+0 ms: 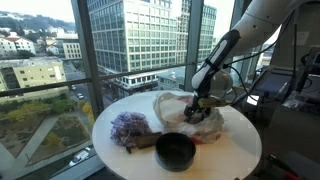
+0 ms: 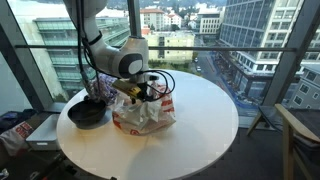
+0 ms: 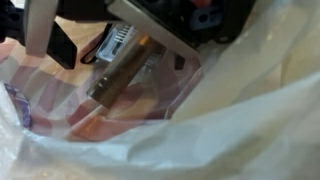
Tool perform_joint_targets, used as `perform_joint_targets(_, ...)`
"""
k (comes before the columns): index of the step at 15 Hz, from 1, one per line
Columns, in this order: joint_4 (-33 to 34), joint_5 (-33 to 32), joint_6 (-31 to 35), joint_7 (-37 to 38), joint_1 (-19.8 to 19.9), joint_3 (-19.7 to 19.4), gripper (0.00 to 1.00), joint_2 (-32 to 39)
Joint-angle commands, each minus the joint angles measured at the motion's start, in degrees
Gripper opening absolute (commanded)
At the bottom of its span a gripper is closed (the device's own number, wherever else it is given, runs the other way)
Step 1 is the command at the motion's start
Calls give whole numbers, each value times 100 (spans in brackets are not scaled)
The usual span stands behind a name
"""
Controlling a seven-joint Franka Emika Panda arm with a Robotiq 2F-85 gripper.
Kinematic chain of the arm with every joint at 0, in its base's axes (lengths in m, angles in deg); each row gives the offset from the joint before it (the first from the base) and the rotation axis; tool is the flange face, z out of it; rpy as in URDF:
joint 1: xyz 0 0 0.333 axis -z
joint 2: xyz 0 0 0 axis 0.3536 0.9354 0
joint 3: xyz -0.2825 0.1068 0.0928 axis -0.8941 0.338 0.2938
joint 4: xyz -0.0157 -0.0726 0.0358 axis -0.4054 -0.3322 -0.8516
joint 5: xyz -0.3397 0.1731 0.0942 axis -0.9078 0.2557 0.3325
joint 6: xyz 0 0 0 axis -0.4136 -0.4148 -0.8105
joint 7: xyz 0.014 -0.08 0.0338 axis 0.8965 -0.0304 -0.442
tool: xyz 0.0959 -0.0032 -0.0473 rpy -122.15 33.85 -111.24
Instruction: Remove the bowl, clothing, eraser and torch from the plastic bag.
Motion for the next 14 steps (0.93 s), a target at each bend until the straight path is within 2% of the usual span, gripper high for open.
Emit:
perform_joint_targets(1, 102, 48, 666, -160, 107, 110, 100, 260)
perform_joint_targets(4, 101, -63, 968, -104, 60, 40, 100, 403)
perform_joint_targets(5, 95, -164, 1027, -51, -32, -72, 95, 431)
perform_joint_targets(6, 89, -258, 1082, -32, -90, -150, 74, 452)
perform_joint_targets(8, 58, -448, 1107, 42, -245, -342, 69, 430)
perform_joint_targets(14, 47, -1016, 1004, 246, -755, -921, 24, 283)
